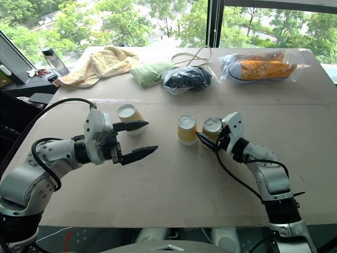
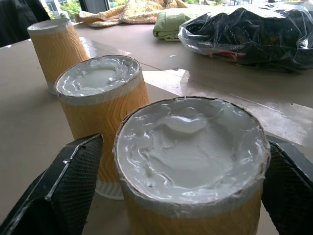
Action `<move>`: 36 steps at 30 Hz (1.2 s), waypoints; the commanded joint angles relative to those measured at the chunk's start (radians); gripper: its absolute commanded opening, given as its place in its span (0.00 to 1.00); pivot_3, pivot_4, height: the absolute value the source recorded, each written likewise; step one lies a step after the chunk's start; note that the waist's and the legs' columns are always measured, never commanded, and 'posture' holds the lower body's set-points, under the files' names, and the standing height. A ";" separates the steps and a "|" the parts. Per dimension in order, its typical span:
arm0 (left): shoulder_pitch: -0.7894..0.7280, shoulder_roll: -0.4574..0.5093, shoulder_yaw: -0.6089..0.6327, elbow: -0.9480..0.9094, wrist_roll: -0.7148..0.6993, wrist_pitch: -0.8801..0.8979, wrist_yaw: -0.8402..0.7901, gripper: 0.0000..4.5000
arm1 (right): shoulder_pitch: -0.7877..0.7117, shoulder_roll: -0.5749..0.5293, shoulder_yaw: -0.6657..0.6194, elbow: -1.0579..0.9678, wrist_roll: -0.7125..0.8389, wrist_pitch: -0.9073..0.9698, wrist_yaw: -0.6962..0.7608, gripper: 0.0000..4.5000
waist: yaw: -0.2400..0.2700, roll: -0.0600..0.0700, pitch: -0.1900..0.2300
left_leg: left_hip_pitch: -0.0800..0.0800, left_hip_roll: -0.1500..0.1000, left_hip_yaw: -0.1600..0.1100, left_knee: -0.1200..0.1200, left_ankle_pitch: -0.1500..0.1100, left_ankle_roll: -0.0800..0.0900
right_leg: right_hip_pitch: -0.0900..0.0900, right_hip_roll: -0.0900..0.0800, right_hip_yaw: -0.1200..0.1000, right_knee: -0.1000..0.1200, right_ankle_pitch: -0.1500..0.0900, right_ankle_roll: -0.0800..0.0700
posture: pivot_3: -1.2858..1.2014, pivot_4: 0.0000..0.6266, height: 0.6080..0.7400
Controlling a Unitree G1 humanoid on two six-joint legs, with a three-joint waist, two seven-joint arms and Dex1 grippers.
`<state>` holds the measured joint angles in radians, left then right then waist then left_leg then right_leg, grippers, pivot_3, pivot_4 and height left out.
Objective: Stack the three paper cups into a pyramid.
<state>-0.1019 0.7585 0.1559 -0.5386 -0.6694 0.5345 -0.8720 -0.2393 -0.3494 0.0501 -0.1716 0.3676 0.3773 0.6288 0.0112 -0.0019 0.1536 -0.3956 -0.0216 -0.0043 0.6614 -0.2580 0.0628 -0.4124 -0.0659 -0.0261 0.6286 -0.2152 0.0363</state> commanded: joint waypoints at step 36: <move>-0.039 -0.410 0.057 0.375 0.405 -0.419 0.501 1.00 | 0.093 -0.317 -0.329 -0.138 0.359 -0.101 0.451 0.99 | 0.008 -0.004 0.001 | -0.001 -0.001 -0.002 0.001 -0.001 0.001 | 0.001 -0.005 -0.005 -0.001 0.001 0.000 | 0.52 0.24 1.00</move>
<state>-0.1218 0.3442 0.2203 -0.1690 -0.2660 0.1485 -0.3557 -0.1516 -0.6503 -0.2295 -0.2936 0.7094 0.2955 1.0649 0.0189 -0.0055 0.1541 -0.3971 -0.0224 -0.0059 0.6628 -0.2590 0.0643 -0.4114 -0.0713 -0.0306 0.6279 -0.2147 0.0365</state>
